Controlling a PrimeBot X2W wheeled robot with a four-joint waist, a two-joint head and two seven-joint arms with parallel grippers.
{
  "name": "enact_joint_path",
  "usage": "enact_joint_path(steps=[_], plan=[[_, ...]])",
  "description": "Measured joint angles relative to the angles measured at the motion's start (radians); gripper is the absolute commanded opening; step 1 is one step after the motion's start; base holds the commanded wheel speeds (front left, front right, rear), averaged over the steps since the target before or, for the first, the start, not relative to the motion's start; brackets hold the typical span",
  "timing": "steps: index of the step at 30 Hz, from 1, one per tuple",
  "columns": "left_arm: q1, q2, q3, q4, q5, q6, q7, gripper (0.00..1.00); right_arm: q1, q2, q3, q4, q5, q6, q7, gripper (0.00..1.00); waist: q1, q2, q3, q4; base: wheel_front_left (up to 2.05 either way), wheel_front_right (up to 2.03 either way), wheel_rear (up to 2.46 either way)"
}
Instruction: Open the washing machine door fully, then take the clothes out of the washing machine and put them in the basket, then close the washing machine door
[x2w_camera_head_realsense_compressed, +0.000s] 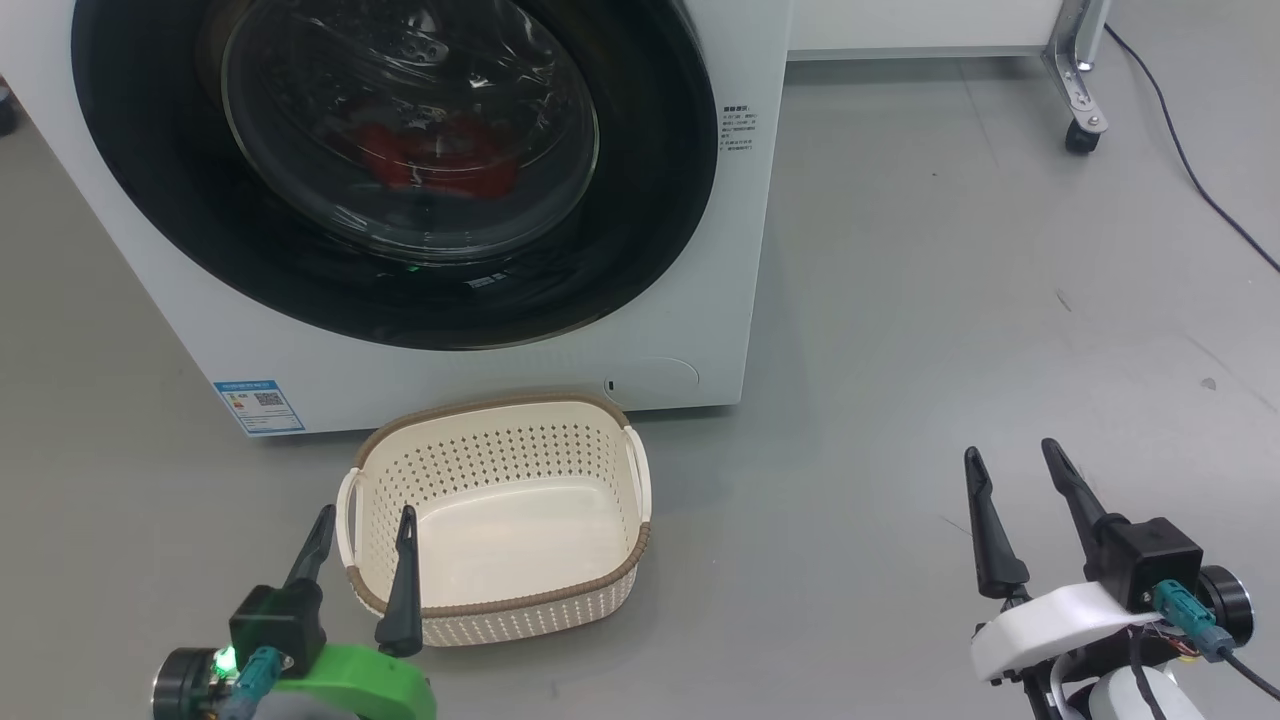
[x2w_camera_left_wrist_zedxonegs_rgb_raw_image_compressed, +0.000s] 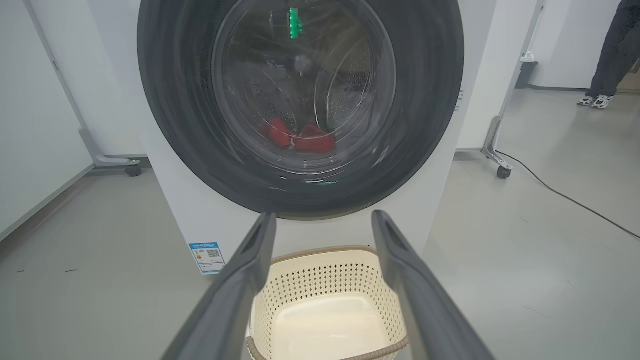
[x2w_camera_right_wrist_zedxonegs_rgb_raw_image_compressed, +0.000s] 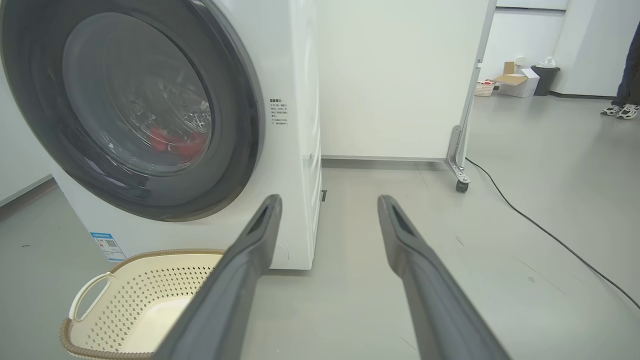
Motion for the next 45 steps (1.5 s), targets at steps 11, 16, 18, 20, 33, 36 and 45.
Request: enact_joint_path(steps=[11, 16, 18, 20, 33, 36, 45], plan=[[0.0, -0.005, -0.014, 0.015, 0.096, 0.013, -0.027, 1.0, 0.015, -0.003, 0.015, -0.01, -0.106, -0.016, -0.029, 1.0, 0.0, 0.0, 0.001, 0.001, 0.0, 0.0, 0.0], [0.0, -0.013, -0.006, 0.024, 0.095, 0.013, -0.027, 1.0, 0.015, -0.001, 0.01, -0.01, -0.106, -0.016, -0.03, 1.0, 0.0, 0.0, -0.001, 0.002, 0.0, 0.0, 0.0], [0.0, -0.016, -0.002, 0.028, 0.094, 0.016, -0.027, 1.0, 0.015, 0.006, 0.002, -0.008, -0.104, -0.016, -0.03, 1.0, 0.0, 0.0, -0.003, 0.002, 0.0, 0.0, 0.0], [0.0, -0.017, 0.001, 0.031, 0.093, 0.018, -0.027, 1.0, 0.016, 0.012, -0.003, -0.008, -0.103, -0.016, -0.03, 1.0, 0.0, 0.0, -0.005, 0.002, 0.0, 0.0, 0.0], [0.0, -0.021, 0.004, 0.048, 0.093, 0.021, -0.027, 1.0, 0.03, 0.021, -0.018, 0.002, -0.103, -0.015, -0.03, 1.0, 0.0, 0.0, -0.009, 0.002, 0.0, 0.0, 0.0], [0.0, -0.021, 0.003, 0.052, 0.093, 0.021, -0.027, 1.0, 0.03, 0.024, -0.022, 0.002, -0.103, -0.014, -0.03, 0.99, -0.0001, 0.0, -0.01, 0.001, 0.0, 0.0, 0.0], [0.0, -0.023, 0.003, 0.052, 0.107, 0.021, -0.027, 1.0, 0.031, 0.034, -0.029, 0.005, -0.095, 0.003, -0.03, 0.0, -0.0001, 0.0, -0.007, 0.004, 0.0, 0.0, 0.0]])
